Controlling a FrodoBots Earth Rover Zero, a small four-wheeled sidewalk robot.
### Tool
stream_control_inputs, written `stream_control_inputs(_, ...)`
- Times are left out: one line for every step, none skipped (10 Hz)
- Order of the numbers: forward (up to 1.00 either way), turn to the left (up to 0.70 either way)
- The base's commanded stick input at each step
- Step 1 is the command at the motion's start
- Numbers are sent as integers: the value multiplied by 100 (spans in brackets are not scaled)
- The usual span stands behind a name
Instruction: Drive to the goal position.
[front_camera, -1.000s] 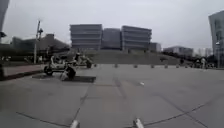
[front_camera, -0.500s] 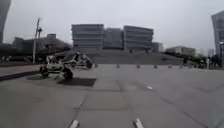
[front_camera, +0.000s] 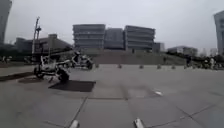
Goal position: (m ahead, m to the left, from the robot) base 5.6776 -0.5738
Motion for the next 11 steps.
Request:
stream_control_inputs(85, -3)
stream_control_inputs(85, -3)
stream_control_inputs(85, -3)
stream_control_inputs(85, -3)
stream_control_inputs(85, -3)
stream_control_inputs(85, -3)
stream_control_inputs(85, -3)
stream_control_inputs(85, -3)
stream_control_inputs(85, -3)
stream_control_inputs(85, -3)
stream_control_inputs(85, -3)
